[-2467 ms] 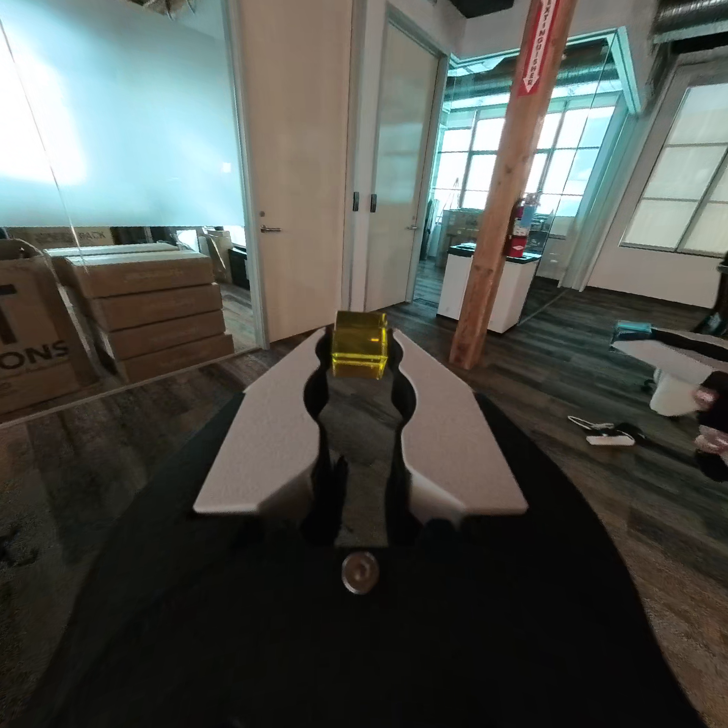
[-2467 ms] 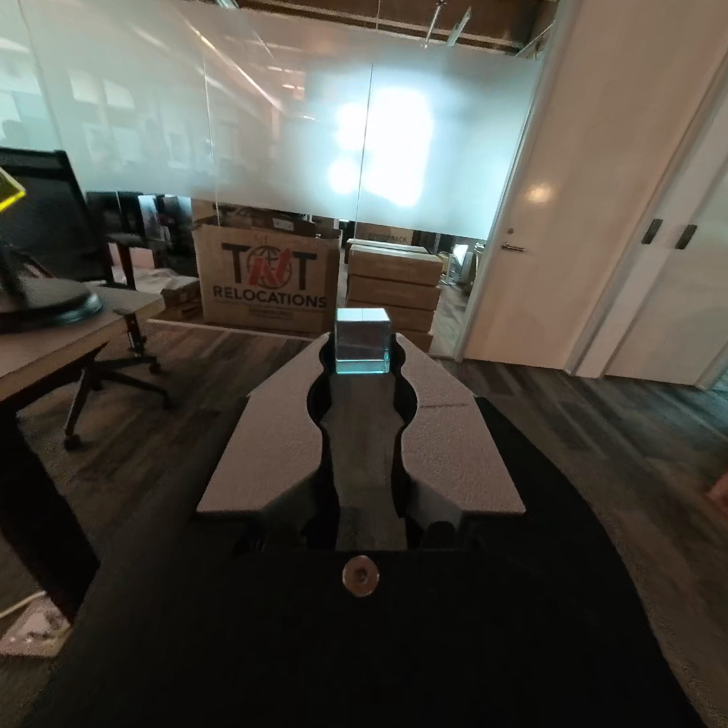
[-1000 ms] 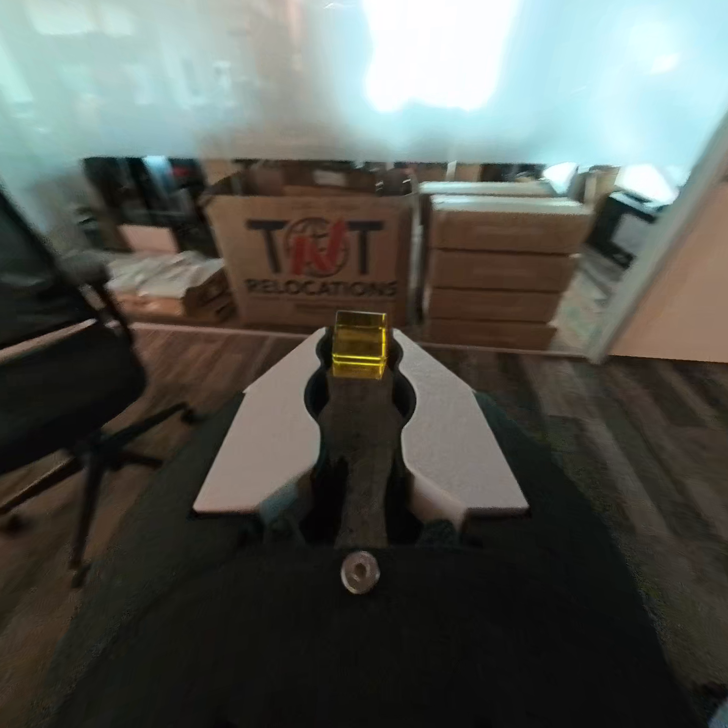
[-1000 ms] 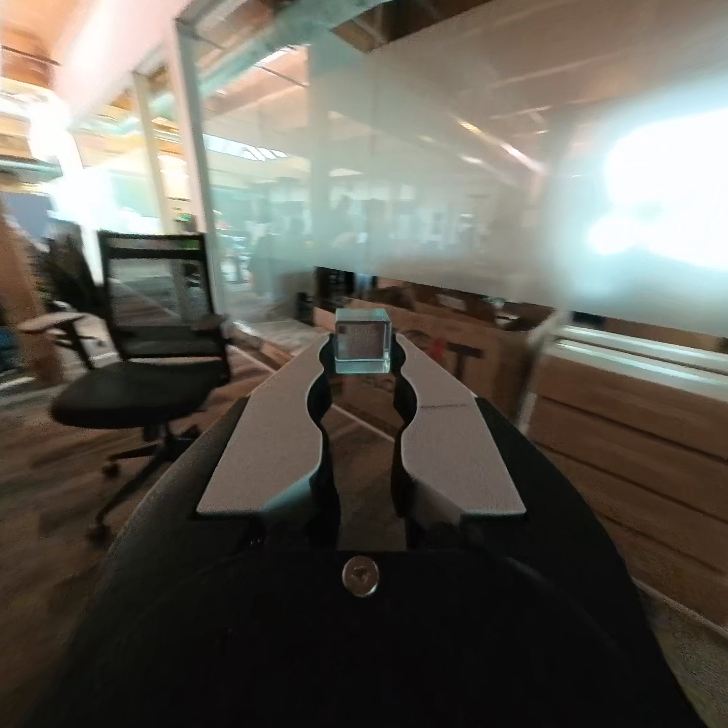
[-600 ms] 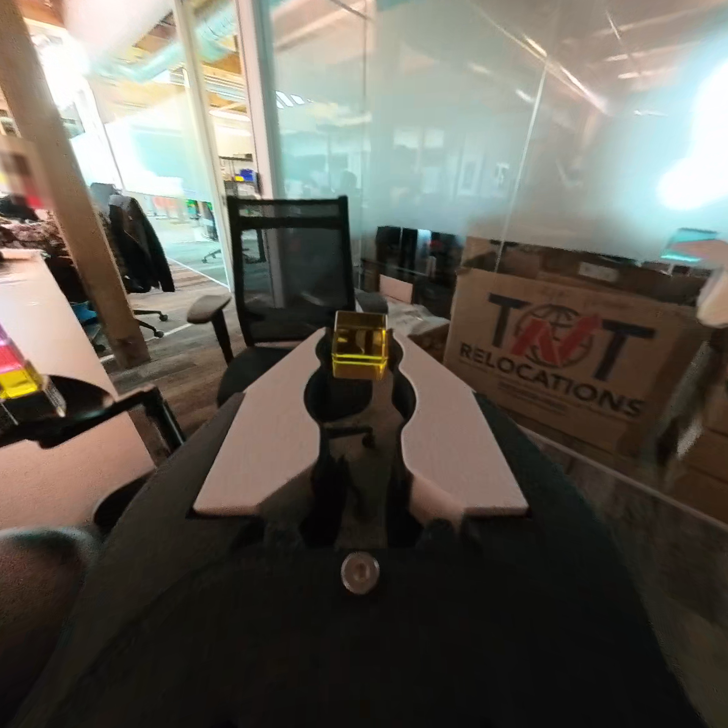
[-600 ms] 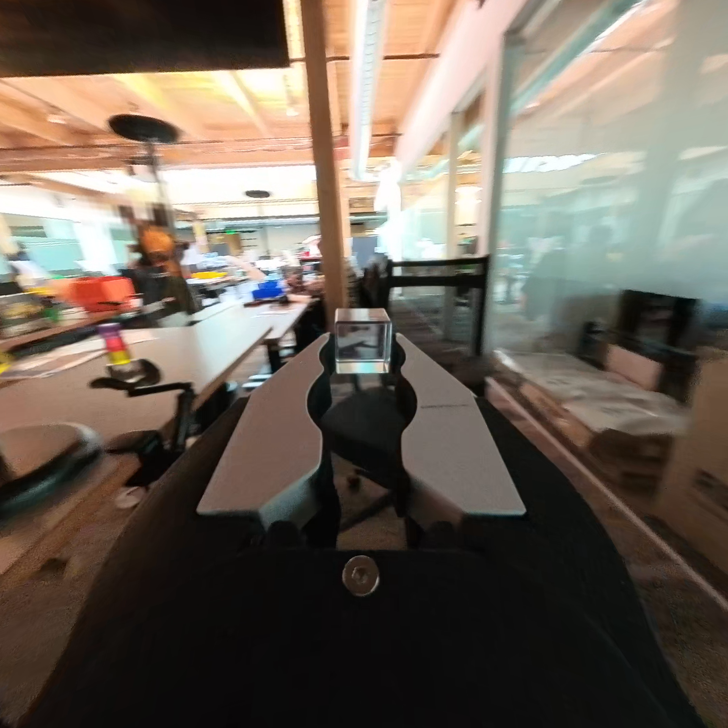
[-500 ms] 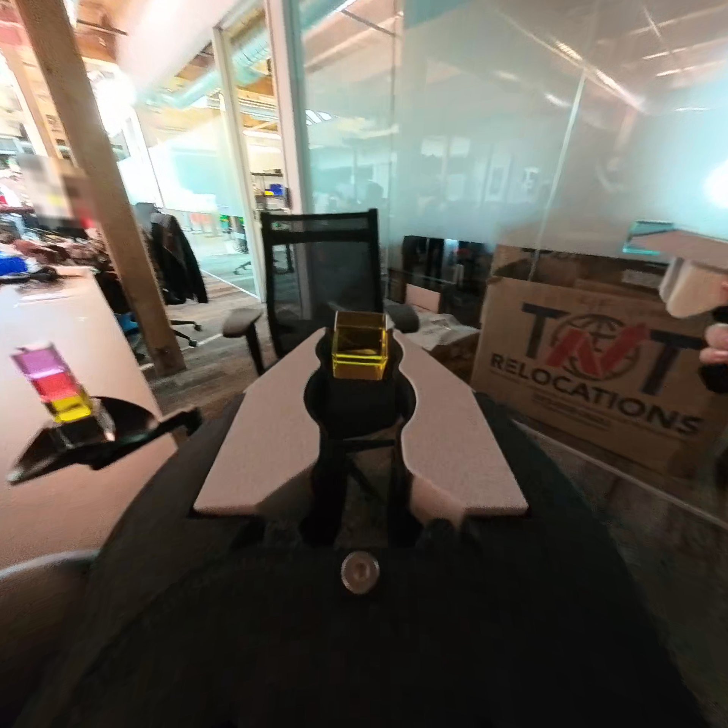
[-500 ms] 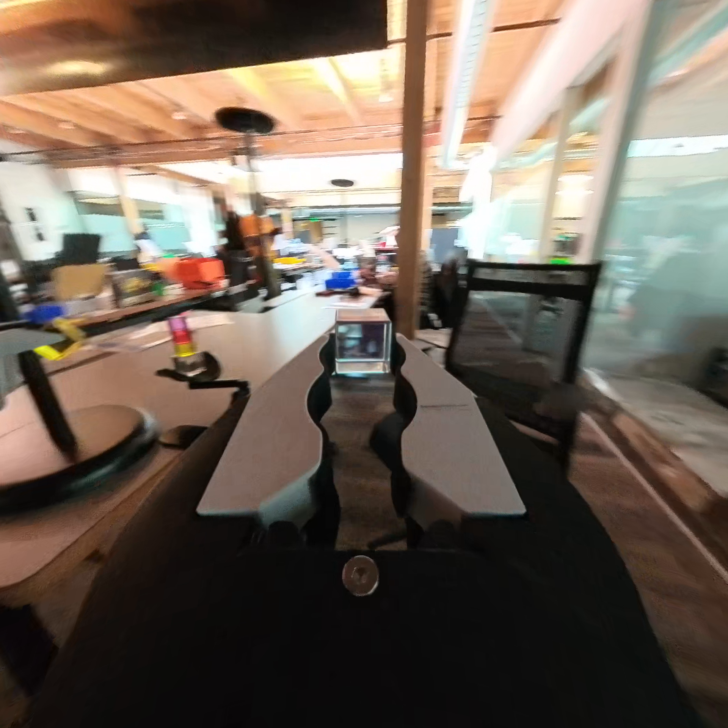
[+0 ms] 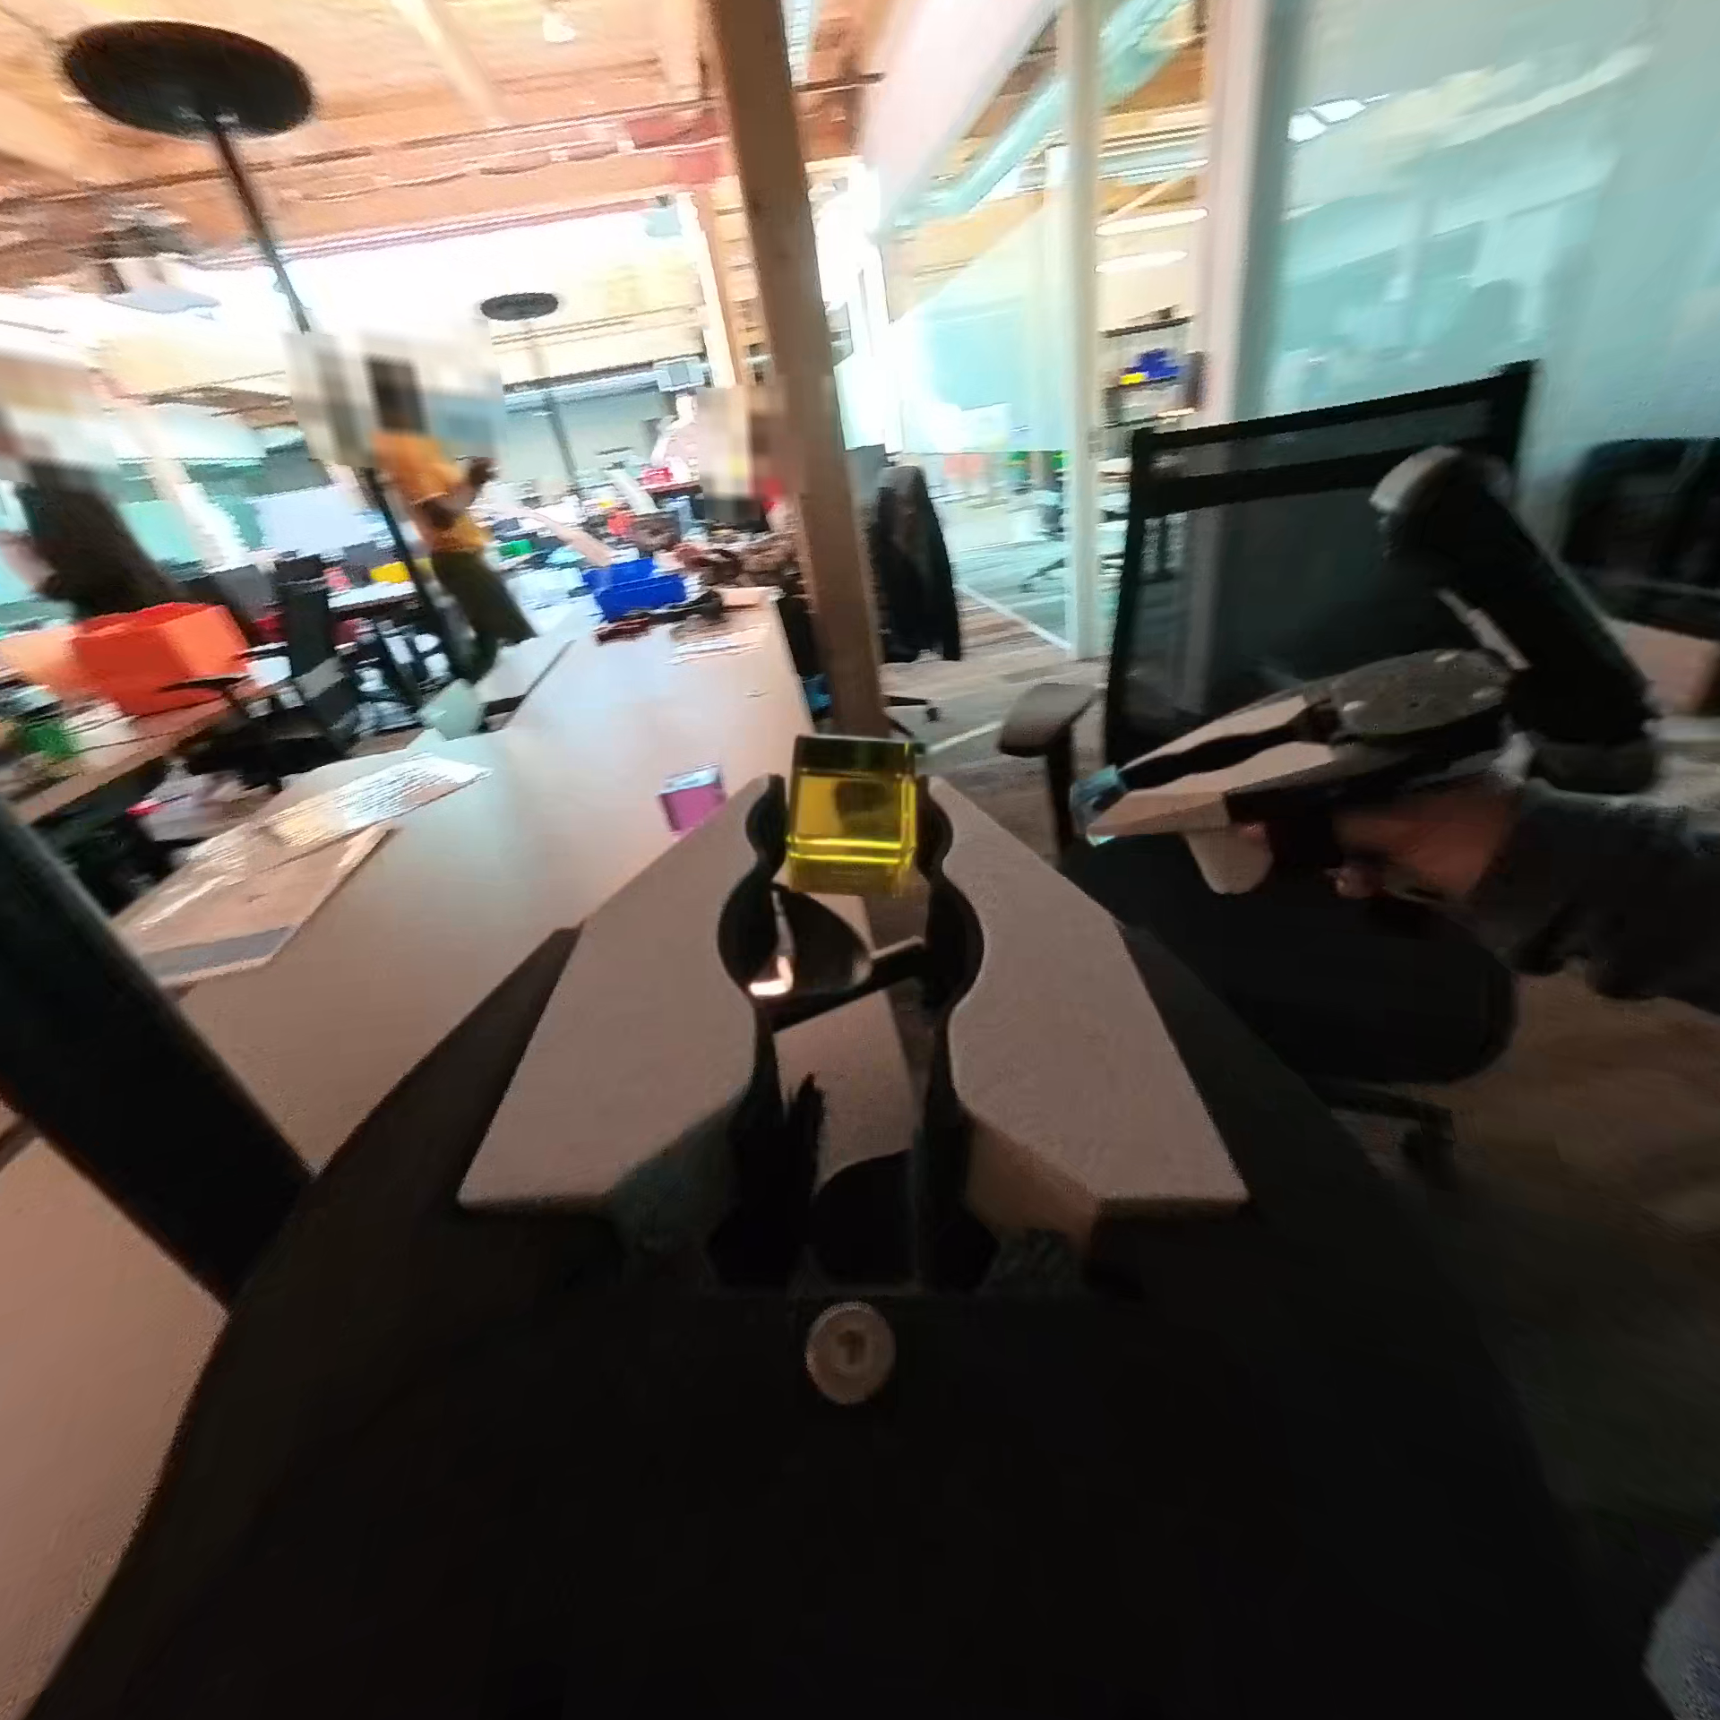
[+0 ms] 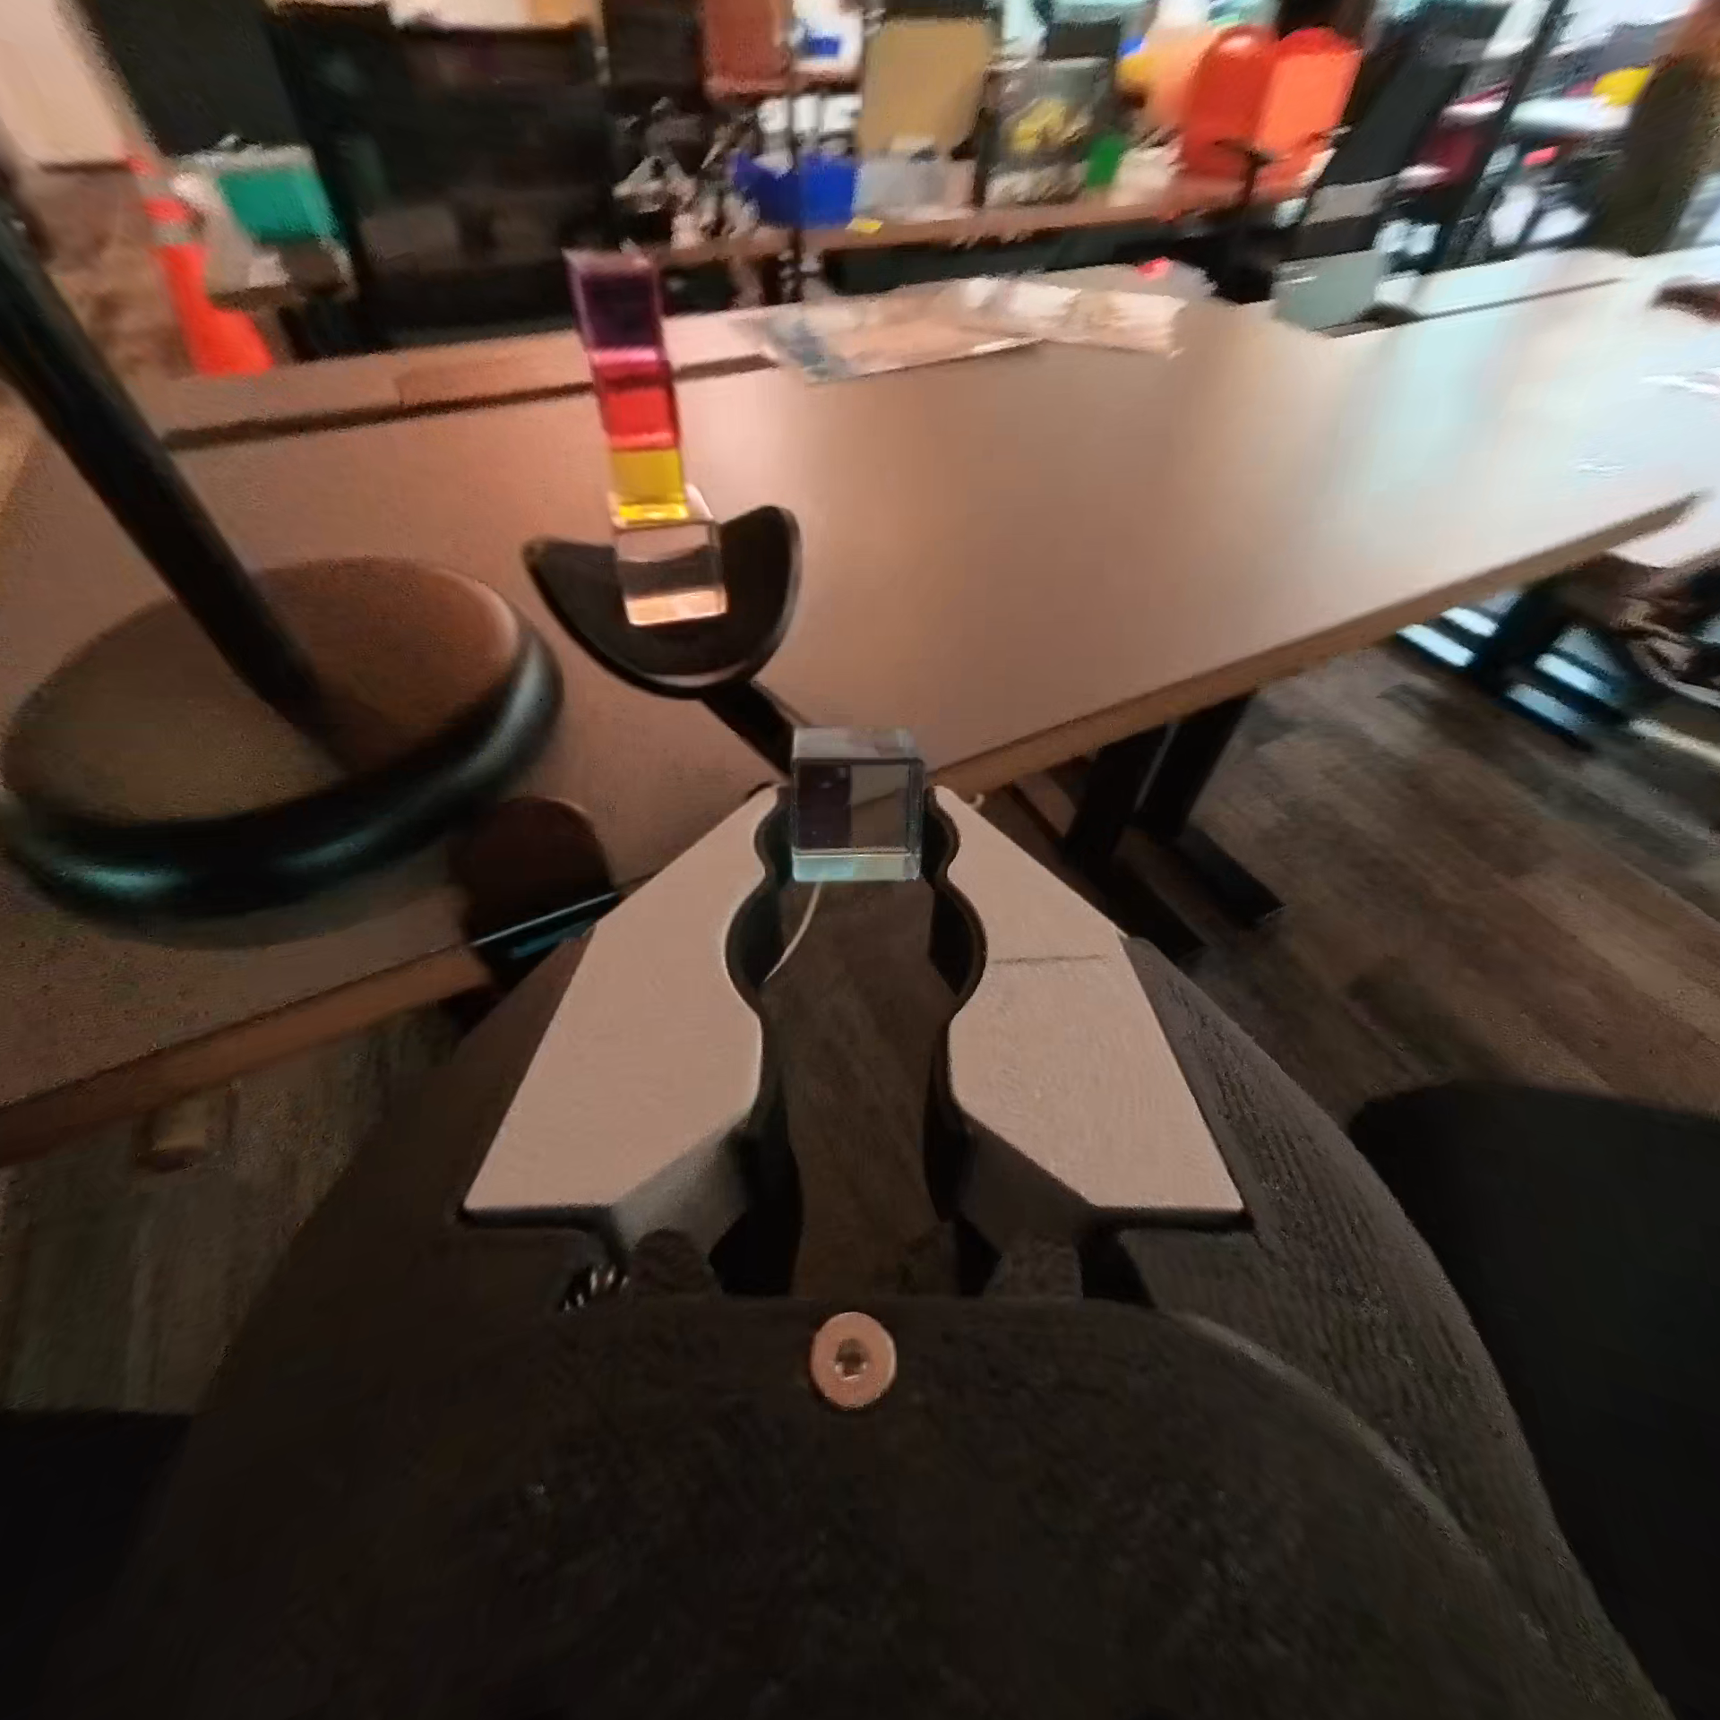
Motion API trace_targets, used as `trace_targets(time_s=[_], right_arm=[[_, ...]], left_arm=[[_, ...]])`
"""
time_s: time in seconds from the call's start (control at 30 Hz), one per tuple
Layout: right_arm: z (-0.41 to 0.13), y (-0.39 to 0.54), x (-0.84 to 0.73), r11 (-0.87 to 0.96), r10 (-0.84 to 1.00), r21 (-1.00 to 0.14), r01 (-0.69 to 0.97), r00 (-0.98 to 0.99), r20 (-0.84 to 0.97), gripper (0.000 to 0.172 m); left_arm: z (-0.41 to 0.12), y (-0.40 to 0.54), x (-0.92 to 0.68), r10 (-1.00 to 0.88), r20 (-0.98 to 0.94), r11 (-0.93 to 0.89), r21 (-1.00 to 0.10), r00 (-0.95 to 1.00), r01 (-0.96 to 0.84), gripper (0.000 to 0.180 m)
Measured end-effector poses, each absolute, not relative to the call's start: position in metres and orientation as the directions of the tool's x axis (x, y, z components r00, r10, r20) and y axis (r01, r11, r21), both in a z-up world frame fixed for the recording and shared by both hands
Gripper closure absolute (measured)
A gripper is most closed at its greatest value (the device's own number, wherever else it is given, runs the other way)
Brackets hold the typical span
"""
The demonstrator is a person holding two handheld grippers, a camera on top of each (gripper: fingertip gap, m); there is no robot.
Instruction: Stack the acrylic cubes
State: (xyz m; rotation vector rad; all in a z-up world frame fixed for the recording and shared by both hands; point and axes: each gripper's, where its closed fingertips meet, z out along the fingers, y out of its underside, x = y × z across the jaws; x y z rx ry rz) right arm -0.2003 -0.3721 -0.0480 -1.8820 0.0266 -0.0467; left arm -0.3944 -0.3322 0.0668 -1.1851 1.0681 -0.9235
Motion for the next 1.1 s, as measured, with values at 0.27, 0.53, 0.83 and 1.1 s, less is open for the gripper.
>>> trace_targets(time_s=[0.27,0.53,0.83,1.1], right_arm=[[-0.111,-0.201,-0.146,-0.459,0.379,-0.883,0.100,0.921,-0.092,0.146],[-0.160,-0.119,-0.144,-0.514,0.551,-0.811,0.279,0.832,-0.063,0.146],[-0.185,-0.110,-0.133,-0.473,0.647,-0.785,0.400,0.763,-0.001,0.146],[-0.177,-0.110,-0.133,-0.424,0.674,-0.840,0.340,0.738,-0.041,0.131]], left_arm=[[0.086,-0.285,-0.358,-0.795,-0.114,0.129,-0.991,0.595,-0.018,0.154],[0.086,-0.274,-0.367,-0.555,-0.154,0.146,-0.986,0.818,-0.086,0.154],[0.071,-0.272,-0.367,-0.431,-0.115,0.074,-0.993,0.895,-0.092,0.154],[0.067,-0.276,-0.357,-0.407,-0.139,0.053,-0.990,0.903,-0.129,0.154]])
